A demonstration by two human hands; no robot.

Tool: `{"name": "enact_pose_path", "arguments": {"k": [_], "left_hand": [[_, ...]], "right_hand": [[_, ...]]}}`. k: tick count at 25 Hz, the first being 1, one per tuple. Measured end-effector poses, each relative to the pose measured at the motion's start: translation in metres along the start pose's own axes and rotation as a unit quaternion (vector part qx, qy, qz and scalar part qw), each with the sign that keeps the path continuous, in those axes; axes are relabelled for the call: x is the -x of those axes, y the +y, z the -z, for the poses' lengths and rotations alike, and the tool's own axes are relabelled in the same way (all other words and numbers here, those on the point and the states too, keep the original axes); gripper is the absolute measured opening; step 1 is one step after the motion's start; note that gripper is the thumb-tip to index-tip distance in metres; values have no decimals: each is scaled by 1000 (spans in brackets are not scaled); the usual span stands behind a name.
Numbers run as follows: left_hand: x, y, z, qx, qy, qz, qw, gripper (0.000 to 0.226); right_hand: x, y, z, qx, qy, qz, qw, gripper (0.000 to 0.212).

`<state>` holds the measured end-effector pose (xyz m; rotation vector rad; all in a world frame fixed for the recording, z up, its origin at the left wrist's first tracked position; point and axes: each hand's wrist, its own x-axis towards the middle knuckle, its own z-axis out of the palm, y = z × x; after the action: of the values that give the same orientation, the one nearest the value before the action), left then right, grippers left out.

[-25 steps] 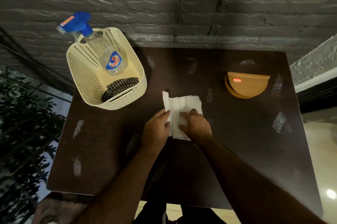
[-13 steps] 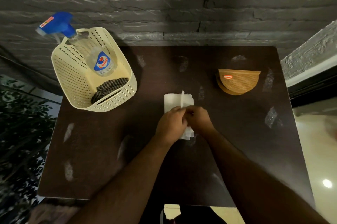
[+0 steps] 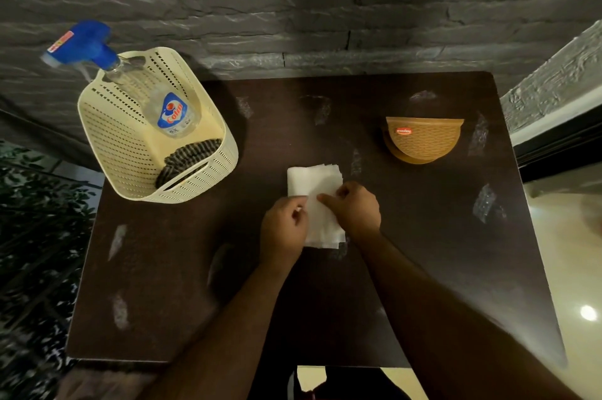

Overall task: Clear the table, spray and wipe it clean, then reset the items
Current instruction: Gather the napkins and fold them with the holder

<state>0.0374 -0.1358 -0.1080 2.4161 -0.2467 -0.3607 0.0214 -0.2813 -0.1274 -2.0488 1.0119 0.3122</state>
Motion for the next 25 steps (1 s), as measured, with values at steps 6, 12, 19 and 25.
{"name": "enact_pose_path", "arguments": {"k": [6, 12, 19, 25], "left_hand": [[-20, -1, -2, 20, -31, 237, 971, 52], [-33, 13, -6, 187, -94, 333, 919, 32], [-20, 24, 24, 436, -227, 294, 820, 30], [-13, 15, 26, 347, -224, 281, 866, 34]], "right_hand": [[-8, -3, -2, 37, -18, -14, 999, 41], [-5, -3, 10, 34, -17, 21, 999, 36], [13, -2, 52, -291, -292, -70, 908, 71], [14, -3, 67, -135, -244, -44, 959, 43]]}}
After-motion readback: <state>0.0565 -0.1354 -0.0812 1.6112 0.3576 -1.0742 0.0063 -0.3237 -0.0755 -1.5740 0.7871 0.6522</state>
